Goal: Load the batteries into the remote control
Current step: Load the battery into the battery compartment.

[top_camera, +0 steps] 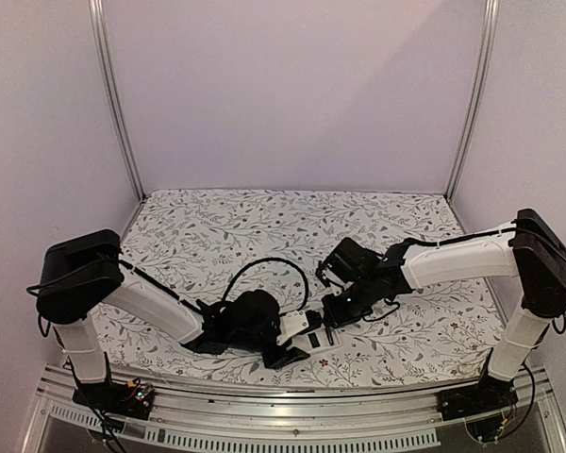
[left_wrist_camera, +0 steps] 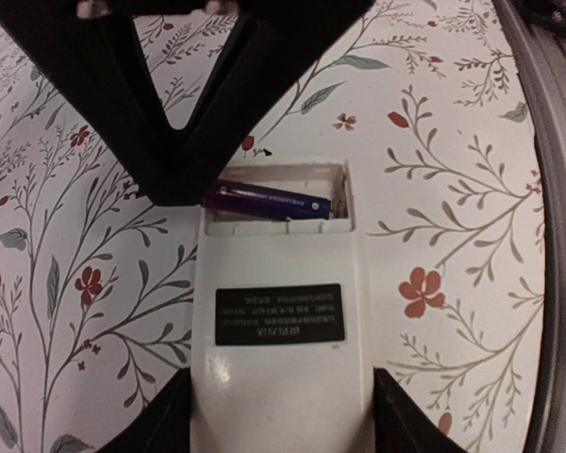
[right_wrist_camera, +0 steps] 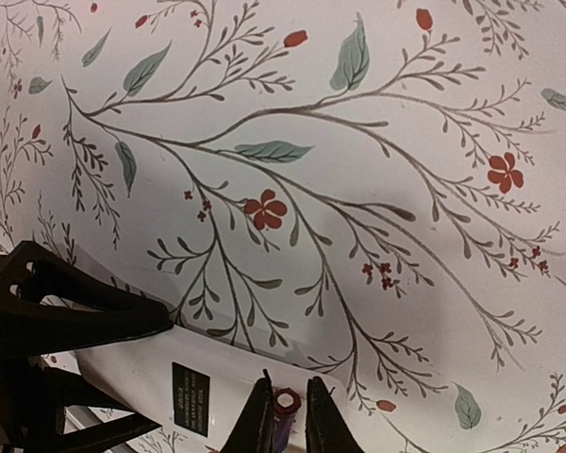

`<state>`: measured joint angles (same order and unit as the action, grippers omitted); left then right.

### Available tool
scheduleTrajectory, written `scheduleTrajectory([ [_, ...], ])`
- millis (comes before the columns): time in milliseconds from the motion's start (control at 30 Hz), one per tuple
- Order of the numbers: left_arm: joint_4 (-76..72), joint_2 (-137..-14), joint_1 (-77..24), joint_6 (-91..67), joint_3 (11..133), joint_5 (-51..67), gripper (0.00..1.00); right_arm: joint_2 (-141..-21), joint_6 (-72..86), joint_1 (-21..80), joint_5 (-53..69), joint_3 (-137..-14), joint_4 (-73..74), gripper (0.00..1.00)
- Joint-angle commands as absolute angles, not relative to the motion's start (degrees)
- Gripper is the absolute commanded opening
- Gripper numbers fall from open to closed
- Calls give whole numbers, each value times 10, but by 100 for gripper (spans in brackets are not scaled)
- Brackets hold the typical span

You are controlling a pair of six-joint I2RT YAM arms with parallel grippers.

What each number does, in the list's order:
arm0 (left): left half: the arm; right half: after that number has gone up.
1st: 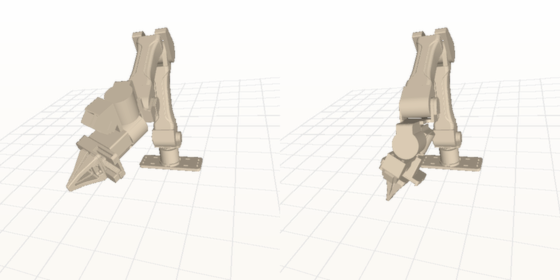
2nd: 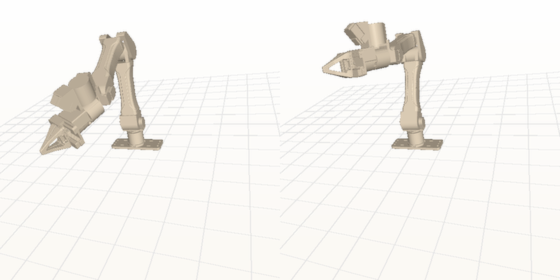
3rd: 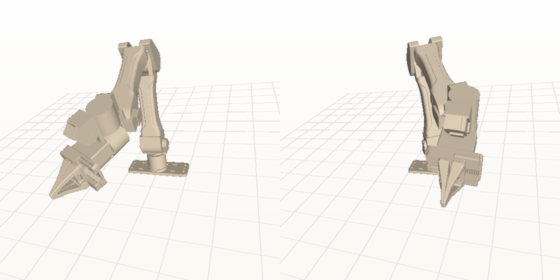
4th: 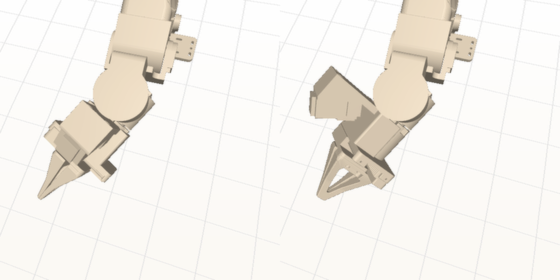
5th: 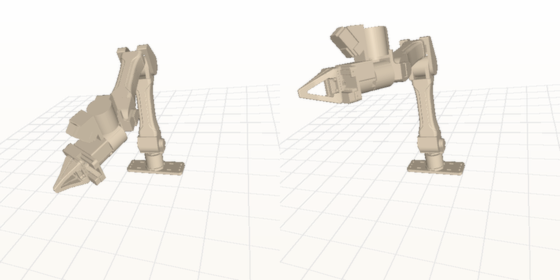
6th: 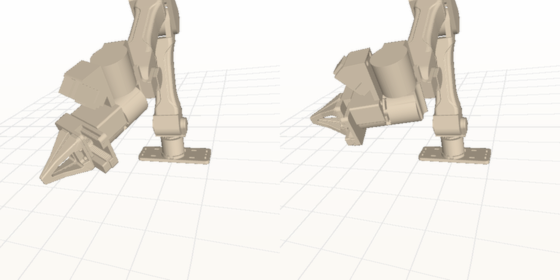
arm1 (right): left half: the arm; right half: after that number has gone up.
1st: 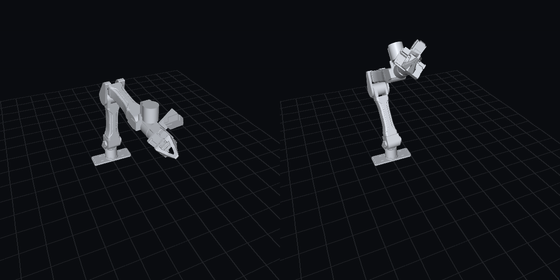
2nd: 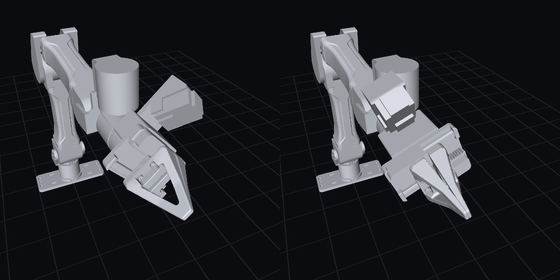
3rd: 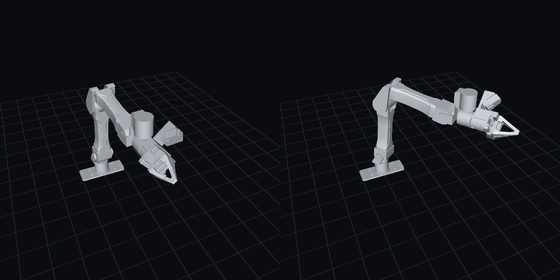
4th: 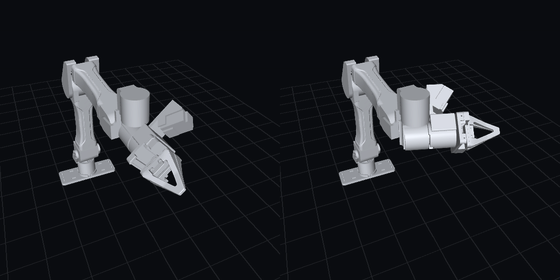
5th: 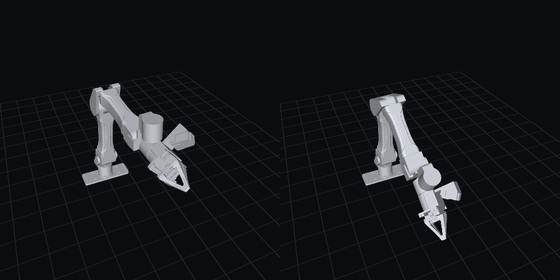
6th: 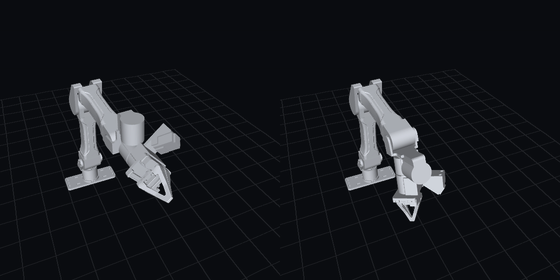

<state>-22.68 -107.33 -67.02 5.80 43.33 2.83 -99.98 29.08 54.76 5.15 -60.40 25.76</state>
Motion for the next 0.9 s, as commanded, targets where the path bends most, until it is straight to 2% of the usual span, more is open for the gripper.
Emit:
scheduleTrajectory([
  [0,-129,-1112,-677,75,410,14,49,-1018,291,552,62,-589,242,13],
  [867,-132,-1113,-673,75,409,13,49,-997,332,578,87,-526,213,8],
])
